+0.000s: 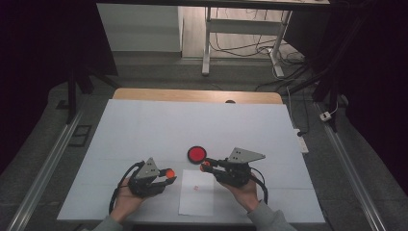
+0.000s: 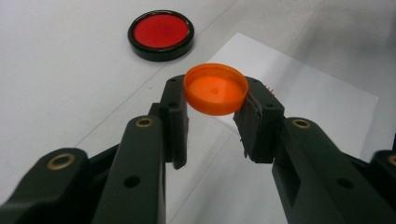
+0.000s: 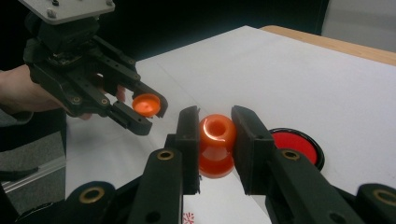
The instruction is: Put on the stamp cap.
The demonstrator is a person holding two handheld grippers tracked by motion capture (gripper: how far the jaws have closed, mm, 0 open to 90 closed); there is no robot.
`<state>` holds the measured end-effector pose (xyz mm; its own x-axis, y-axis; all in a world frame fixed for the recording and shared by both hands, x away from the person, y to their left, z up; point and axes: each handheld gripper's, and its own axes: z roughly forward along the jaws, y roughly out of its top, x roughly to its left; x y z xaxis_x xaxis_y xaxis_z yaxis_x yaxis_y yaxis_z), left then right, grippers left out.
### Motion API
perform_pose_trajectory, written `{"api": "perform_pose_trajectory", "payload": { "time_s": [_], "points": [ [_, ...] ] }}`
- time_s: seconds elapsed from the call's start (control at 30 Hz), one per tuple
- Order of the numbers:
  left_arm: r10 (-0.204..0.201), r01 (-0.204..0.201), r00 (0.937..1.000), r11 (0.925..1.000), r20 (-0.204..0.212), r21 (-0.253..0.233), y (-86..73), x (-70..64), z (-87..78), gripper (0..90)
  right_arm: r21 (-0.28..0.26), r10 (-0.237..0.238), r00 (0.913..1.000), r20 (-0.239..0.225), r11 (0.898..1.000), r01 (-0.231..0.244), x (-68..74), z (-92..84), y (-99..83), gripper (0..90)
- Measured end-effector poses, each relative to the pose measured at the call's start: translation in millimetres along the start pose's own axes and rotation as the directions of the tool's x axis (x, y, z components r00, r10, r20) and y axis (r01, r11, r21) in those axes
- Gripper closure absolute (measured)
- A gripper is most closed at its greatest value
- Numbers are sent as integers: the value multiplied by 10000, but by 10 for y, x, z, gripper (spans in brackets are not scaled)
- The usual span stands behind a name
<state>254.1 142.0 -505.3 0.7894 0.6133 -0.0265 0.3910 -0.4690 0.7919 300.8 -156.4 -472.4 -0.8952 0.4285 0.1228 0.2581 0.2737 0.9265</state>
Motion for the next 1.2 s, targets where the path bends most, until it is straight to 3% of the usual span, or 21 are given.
{"api": "perform_pose_trajectory", "payload": {
  "time_s": [0.37, 1.2],
  "points": [
    [370, -374, 9989, 9992, 290, 121, 118, -106, 192, 650, -28, -45, 10000, -24, 10000, 45, 4, -18, 18, 727],
    [794, -806, 9952, 9966, 569, 188, 343, -180, 479, 650, -138, -79, 10000, -38, 9999, 78, 14, -31, 37, 727]
  ]
}}
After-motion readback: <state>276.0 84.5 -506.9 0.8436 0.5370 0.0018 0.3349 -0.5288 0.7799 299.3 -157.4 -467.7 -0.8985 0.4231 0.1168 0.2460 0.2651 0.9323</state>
